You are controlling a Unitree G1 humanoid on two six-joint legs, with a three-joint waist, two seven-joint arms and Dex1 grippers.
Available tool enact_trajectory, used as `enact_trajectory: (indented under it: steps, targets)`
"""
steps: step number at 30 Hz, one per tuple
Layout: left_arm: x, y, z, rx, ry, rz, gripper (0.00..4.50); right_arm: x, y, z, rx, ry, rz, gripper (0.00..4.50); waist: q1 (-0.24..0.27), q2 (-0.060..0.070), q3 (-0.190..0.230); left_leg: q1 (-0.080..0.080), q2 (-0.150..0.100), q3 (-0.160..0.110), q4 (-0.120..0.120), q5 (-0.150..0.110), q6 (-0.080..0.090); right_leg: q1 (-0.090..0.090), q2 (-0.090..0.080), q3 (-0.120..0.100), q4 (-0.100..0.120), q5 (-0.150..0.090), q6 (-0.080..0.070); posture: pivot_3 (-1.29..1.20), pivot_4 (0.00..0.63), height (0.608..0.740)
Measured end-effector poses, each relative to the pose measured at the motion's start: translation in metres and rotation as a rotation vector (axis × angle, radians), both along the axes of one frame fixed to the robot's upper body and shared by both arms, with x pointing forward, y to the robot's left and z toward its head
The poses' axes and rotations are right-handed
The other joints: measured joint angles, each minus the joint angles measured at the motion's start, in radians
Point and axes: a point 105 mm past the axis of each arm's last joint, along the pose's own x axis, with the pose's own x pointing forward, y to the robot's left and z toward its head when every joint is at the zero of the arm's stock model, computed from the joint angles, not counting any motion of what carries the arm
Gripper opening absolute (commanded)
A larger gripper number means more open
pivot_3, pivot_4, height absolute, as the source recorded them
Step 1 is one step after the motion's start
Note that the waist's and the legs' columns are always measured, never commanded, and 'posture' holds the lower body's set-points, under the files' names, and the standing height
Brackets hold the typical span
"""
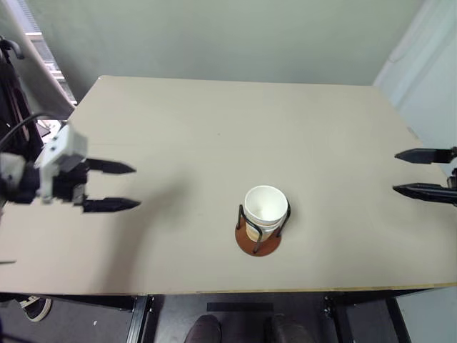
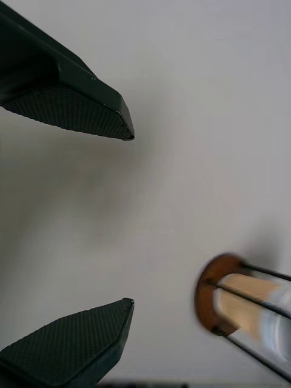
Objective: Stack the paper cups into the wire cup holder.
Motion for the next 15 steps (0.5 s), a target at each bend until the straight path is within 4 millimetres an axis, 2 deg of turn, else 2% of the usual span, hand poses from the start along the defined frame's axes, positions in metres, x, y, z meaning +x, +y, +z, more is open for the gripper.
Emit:
enact_trajectory:
  steps: [6,15]
  targets:
    - [-0.009,0.006,0.014,-0.008,-0.051,0.036,4.46,0.005,0.001,0.022,-0.036,-0.061,0.028,4.5,-0.002,-0.001,0.0,0.006,0.0,0.0,0.0,0.0,0.001,0.003,0.0,0.0,0.006,-0.001,-0.006,0.0,0.15,0.74]
    - [-0.01,0.002,0.004,-0.001,-0.029,0.056,4.46,0.012,0.007,0.007,0.0,-0.003,0.036,4.5,-0.008,0.0,0.0,0.008,0.0,0.002,-0.001,0.0,0.0,0.001,0.0,0.0,0.012,-0.005,-0.012,0.0,0.15,0.74]
